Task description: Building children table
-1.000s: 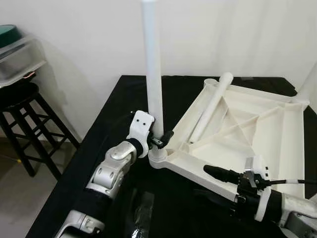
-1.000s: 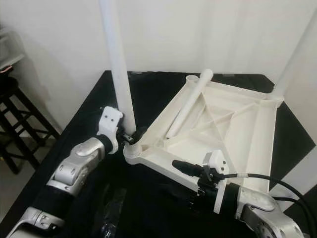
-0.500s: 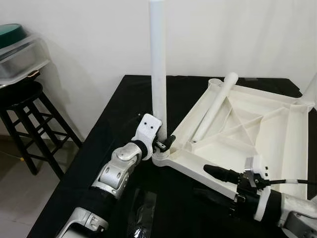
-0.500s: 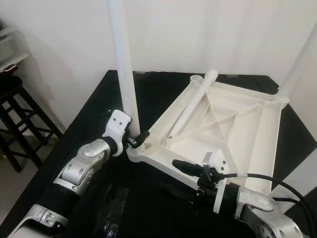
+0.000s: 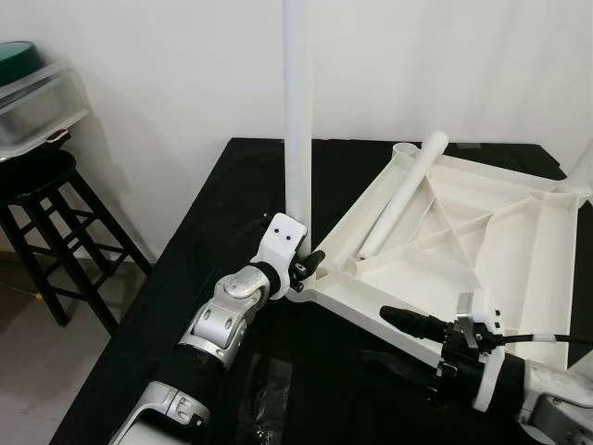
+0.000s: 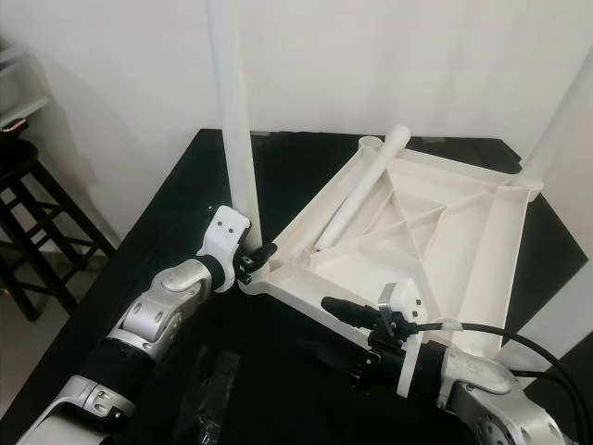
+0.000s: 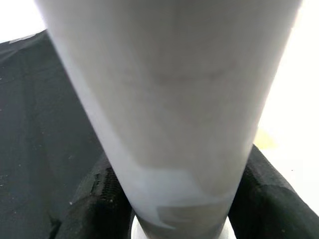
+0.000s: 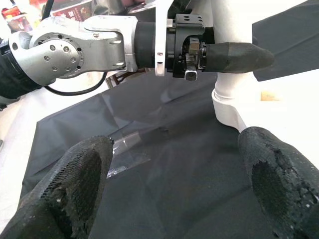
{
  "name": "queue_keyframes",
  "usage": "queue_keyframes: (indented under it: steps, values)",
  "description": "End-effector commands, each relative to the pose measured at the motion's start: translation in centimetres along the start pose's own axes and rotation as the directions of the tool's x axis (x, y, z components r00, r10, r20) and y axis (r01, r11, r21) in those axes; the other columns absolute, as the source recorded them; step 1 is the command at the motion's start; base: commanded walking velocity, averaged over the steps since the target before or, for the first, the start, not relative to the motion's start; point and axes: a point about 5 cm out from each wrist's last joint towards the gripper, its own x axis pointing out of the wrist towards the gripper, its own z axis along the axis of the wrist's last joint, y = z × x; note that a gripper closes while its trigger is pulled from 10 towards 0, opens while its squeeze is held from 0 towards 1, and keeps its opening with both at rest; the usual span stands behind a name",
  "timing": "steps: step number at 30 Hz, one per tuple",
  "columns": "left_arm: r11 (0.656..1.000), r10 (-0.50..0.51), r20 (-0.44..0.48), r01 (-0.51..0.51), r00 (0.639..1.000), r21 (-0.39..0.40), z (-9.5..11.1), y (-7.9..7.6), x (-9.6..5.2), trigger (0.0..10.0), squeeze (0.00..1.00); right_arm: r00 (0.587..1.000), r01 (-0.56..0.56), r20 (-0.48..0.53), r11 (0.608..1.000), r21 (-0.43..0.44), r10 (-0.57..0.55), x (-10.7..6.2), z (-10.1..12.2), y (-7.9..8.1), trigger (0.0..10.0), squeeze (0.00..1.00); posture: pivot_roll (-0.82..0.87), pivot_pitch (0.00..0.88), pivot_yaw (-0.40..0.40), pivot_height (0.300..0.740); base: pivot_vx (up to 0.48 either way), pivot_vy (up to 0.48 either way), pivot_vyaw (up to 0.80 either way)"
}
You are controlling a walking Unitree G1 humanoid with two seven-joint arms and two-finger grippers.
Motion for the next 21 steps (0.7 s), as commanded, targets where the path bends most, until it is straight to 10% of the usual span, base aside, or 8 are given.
queue_keyframes:
  steps: [1,6,7,8,9,10,11,21]
  values:
    - [0.999,0.010,0.027,-0.011,1.000,0.030,0.6,0.6,0.0,0.0,0.00,1.000,-0.011,-0.006,1.000,0.006,0.012,0.1,0.0,0.1,10.0,0.00,-0.07,0.054,0.034,0.740,0.000,0.000,0.00]
    - [0.987,-0.155,0.139,0.160,0.978,-0.025,1.4,0.3,-1.0,0.0,0.00,1.000,-0.012,-0.006,1.000,0.006,0.012,0.1,0.0,0.1,10.0,0.00,-0.07,0.055,0.035,0.740,0.000,0.000,0.00]
    - [0.815,-0.526,0.313,0.574,0.791,-0.080,2.5,-1.7,-4.1,0.0,0.00,1.000,-0.013,-0.005,1.000,0.006,0.013,0.1,0.0,0.1,10.0,0.00,-0.07,0.054,0.035,0.740,0.000,0.000,0.00]
    - [0.625,-0.706,0.364,0.776,0.608,-0.083,2.6,-2.5,-6.8,0.0,0.00,1.000,-0.014,-0.004,1.000,0.006,0.014,0.1,0.0,0.1,10.0,0.00,-0.06,0.054,0.032,0.740,0.000,0.000,0.00]
    - [0.625,-0.706,0.364,0.776,0.608,-0.083,2.6,-2.5,-6.8,0.0,0.00,1.000,-0.014,-0.004,1.000,0.006,0.014,0.1,0.0,0.1,10.0,0.00,-0.06,0.054,0.032,0.740,0.000,0.000,0.00]
    - [0.465,-0.798,0.394,0.882,0.455,-0.076,2.7,-3.1,-8.8,0.0,0.00,1.000,-0.015,-0.004,1.000,0.006,0.015,0.2,0.0,0.2,10.0,0.00,-0.06,0.054,0.032,0.740,0.000,0.000,0.00]
    - [0.415,-0.856,0.315,0.908,0.409,-0.053,1.7,-3.3,-9.6,0.0,0.00,1.000,-0.016,-0.004,1.000,0.007,0.016,0.2,0.0,0.2,10.0,0.00,-0.06,0.056,0.037,0.740,0.000,0.000,0.00]
    - [0.424,-0.880,0.220,0.905,0.421,-0.034,0.1,-3.5,-9.5,0.0,0.00,1.000,-0.013,0.000,1.000,0.005,0.013,0.1,0.1,0.1,10.0,0.00,-0.07,0.055,0.040,0.740,0.000,0.000,0.00]
